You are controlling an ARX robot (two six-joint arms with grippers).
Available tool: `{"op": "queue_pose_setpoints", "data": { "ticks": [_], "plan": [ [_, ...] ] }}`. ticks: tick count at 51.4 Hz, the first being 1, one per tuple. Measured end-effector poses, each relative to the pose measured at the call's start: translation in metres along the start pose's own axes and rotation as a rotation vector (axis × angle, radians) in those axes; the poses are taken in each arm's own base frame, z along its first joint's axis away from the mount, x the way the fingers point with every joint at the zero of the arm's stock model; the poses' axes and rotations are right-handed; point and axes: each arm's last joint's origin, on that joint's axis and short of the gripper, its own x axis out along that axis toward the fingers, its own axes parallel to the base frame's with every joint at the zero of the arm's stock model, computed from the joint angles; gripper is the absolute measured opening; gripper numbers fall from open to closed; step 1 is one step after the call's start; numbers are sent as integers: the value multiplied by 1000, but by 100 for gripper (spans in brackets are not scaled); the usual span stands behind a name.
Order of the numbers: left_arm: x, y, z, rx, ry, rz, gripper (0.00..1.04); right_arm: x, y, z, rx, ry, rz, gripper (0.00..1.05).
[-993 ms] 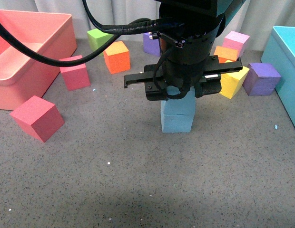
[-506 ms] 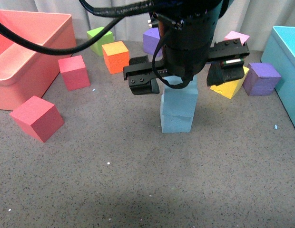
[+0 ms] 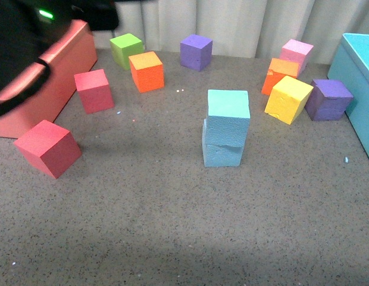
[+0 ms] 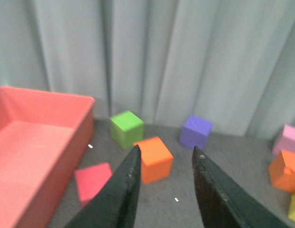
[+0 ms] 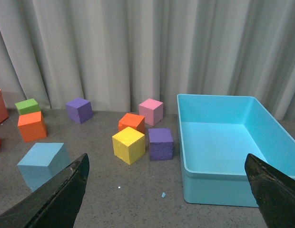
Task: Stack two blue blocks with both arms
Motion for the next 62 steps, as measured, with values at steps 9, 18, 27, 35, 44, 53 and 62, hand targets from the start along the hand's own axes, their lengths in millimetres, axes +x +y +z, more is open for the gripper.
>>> {"op": "queue_pose_setpoints", "data": {
  "ticks": [9,18,27,35,44,53,62],
  "plan": [
    [-50,52,-7,47,43,-5,4,0,0,0,0,0,2,95],
    [-86,83,-1,49,35,-3,4,0,0,0,0,0,1,95],
    [-104,97,-1,51,39,3,4,0,0,0,0,0,2,95],
    [-119,104,1,52,38,-3,4,0,0,0,0,0,1,95],
    [-132,111,2,52,37,4,4,0,0,0,0,0,2,95],
    [-142,122,4,51,35,-4,4,0,0,0,0,0,2,95],
    [-149,123,8,51,20,2,4,0,0,0,0,0,2,95]
  ]
}}
